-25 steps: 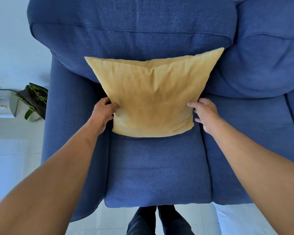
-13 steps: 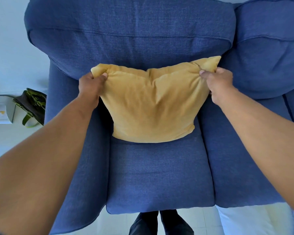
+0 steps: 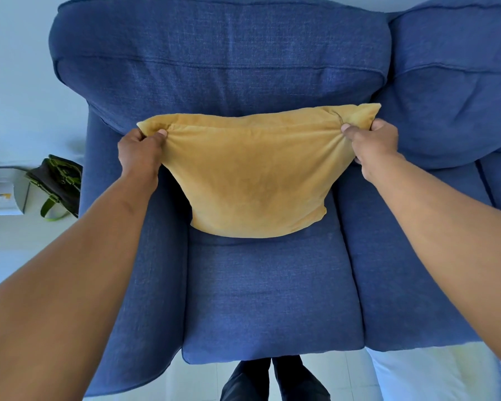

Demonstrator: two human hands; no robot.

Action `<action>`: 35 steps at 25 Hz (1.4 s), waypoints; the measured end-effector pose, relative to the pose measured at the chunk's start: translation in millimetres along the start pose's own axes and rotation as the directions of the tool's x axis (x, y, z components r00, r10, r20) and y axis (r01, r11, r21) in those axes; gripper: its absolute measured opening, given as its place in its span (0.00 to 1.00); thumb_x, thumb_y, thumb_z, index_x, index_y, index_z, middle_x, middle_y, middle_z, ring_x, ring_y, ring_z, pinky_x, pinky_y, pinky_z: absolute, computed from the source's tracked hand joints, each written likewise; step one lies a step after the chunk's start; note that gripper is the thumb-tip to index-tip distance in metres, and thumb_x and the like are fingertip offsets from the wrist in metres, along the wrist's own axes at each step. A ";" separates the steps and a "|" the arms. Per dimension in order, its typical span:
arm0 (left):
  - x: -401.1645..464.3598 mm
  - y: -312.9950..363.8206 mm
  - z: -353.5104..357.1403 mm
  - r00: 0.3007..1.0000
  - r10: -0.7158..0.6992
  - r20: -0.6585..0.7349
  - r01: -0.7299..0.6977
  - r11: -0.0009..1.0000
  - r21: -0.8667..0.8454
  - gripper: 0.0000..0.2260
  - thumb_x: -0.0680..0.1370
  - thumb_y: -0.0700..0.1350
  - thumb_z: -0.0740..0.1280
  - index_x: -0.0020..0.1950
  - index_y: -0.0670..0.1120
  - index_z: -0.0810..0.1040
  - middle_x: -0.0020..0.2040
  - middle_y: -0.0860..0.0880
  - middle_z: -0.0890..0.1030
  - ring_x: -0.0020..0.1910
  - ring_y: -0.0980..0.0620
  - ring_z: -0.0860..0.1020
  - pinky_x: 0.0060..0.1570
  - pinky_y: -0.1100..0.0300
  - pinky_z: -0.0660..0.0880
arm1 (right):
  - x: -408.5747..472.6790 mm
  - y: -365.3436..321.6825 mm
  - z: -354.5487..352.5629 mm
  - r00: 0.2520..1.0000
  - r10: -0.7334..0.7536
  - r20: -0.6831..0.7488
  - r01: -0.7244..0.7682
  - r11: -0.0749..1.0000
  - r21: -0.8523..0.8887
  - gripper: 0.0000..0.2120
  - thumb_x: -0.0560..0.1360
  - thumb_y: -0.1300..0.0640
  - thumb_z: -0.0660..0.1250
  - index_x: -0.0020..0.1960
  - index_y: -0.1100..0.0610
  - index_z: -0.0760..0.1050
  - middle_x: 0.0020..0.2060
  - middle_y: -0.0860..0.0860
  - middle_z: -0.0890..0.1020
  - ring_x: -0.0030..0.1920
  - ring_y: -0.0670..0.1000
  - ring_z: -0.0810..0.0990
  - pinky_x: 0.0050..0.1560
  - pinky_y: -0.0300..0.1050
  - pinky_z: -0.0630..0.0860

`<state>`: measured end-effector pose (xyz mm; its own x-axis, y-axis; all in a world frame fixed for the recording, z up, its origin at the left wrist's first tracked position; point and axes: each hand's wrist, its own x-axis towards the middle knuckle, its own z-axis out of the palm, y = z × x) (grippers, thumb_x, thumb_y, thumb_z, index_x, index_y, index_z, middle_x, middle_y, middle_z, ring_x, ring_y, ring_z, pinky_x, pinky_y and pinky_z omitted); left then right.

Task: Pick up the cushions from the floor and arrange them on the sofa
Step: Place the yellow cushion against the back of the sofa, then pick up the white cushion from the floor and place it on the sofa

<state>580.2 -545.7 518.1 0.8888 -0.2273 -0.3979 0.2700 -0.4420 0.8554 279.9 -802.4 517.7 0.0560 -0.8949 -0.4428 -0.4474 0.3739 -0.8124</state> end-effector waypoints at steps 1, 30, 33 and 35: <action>-1.1 1.4 -1.4 1.000 -0.009 -0.015 0.009 1.000 0.010 0.02 0.78 0.48 0.72 0.46 0.52 0.81 0.49 0.53 0.83 0.52 0.50 0.83 0.58 0.50 0.84 | -0.5 -1.4 -1.8 1.000 0.010 -0.002 -0.010 1.000 -0.007 0.10 0.73 0.49 0.77 0.44 0.51 0.77 0.51 0.49 0.86 0.52 0.51 0.84 0.59 0.58 0.84; -387.1 -44.1 168.6 0.367 0.298 0.881 -0.903 0.342 0.261 0.31 0.86 0.53 0.62 0.86 0.41 0.58 0.88 0.44 0.54 0.87 0.46 0.49 0.84 0.47 0.53 | -231.6 172.8 -282.8 0.972 -0.200 -0.123 0.070 0.745 -0.663 0.35 0.87 0.43 0.54 0.84 0.63 0.49 0.86 0.58 0.49 0.86 0.57 0.44 0.83 0.62 0.52; -459.1 -70.6 196.5 0.263 0.270 0.926 -0.944 0.272 0.189 0.31 0.86 0.53 0.61 0.86 0.41 0.57 0.88 0.43 0.54 0.87 0.45 0.49 0.84 0.45 0.53 | -262.5 223.4 -344.1 0.969 -0.130 -0.211 -0.036 0.769 -0.639 0.36 0.86 0.42 0.54 0.85 0.62 0.48 0.86 0.58 0.48 0.86 0.58 0.44 0.83 0.63 0.52; -504.1 -86.8 208.9 0.216 0.240 0.947 -0.960 0.230 0.161 0.32 0.86 0.53 0.61 0.86 0.41 0.56 0.88 0.42 0.53 0.87 0.44 0.49 0.84 0.45 0.53 | -284.7 252.7 -376.4 0.965 -0.083 -0.251 -0.093 0.781 -0.617 0.36 0.86 0.41 0.54 0.85 0.62 0.49 0.86 0.59 0.48 0.86 0.58 0.44 0.82 0.63 0.52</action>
<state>31.3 -574.1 575.2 -0.0942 -0.9763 -0.1948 -0.8506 -0.0228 0.5253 -185.0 -544.9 581.4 -0.1326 -0.9551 -0.2649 -0.9057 0.2253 -0.3592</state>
